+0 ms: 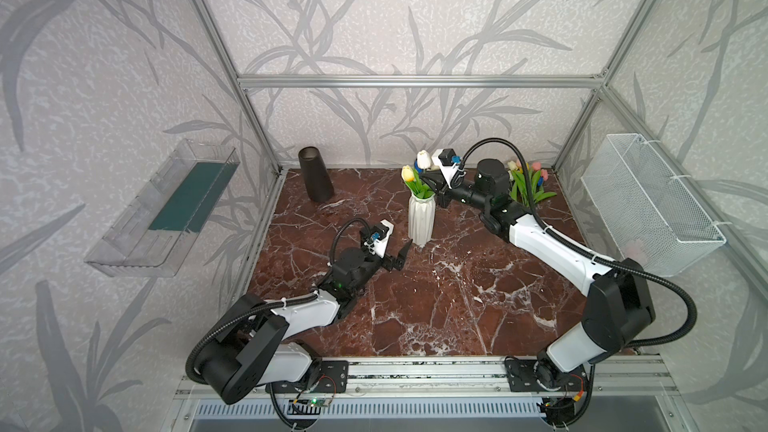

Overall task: Arrange the flowers into the vase
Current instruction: 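Lower the white tulip stem into the white vase with the right gripper, then open and raise the right gripper while the left gripper approaches the vase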

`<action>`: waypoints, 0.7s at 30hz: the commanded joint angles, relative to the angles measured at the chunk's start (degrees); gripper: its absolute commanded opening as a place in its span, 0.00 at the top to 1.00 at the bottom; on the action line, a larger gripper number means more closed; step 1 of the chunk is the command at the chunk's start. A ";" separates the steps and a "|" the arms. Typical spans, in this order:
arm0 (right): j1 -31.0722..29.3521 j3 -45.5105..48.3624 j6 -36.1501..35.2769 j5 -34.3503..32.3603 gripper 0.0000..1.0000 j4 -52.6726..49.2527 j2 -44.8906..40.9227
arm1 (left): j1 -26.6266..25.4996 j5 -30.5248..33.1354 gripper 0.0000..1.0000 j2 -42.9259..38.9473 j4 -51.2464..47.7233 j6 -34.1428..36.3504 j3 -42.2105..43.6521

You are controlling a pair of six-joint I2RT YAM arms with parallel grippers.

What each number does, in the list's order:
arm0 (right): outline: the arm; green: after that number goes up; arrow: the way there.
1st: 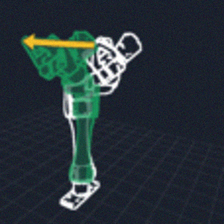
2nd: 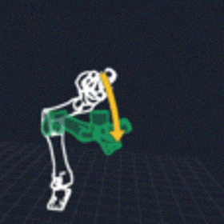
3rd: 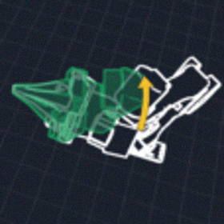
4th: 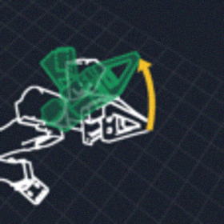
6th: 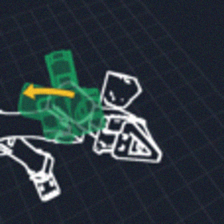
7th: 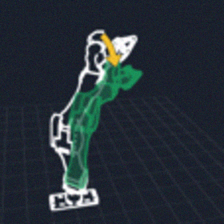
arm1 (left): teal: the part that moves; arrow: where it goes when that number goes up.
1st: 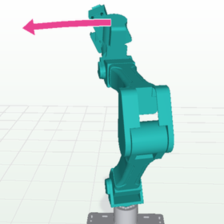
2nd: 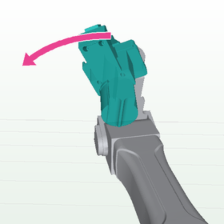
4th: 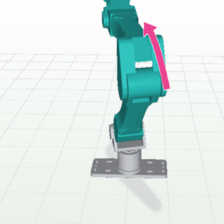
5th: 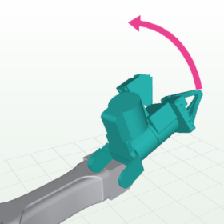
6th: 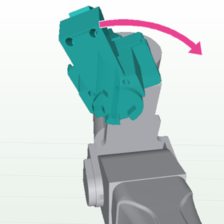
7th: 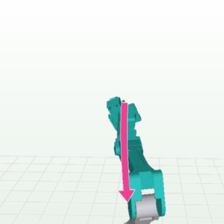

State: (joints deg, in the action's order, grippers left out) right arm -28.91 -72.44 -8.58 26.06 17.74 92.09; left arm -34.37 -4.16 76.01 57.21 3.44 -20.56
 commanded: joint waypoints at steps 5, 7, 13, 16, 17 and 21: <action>-0.10 0.24 -3.06 1.81 0.92 -3.25 2.07 | 0.10 -0.17 0.00 0.31 0.52 0.17 -0.27; -0.14 0.26 -3.27 1.80 0.92 -3.11 2.19 | 0.09 -0.36 0.00 0.54 0.85 0.07 -0.28; -0.23 -0.20 -2.67 3.40 0.84 -3.12 1.16 | 0.07 -0.42 0.01 0.81 1.23 -0.19 -0.17; -0.25 -0.64 -1.40 3.73 0.65 -3.51 -1.13 | 0.09 -0.22 0.00 0.37 0.73 -0.02 -0.13; -0.19 -0.83 -0.95 3.37 0.59 -3.66 -2.15 | 0.09 -0.18 0.00 0.15 0.55 -0.01 -0.10; -0.14 -2.10 -0.45 1.09 0.45 -5.90 -5.94 | 0.09 -0.50 0.01 -0.48 0.12 0.16 -0.53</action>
State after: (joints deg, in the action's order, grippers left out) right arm -29.17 -72.27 -9.91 28.62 12.95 90.98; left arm -34.39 -4.16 76.42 57.21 3.42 -20.56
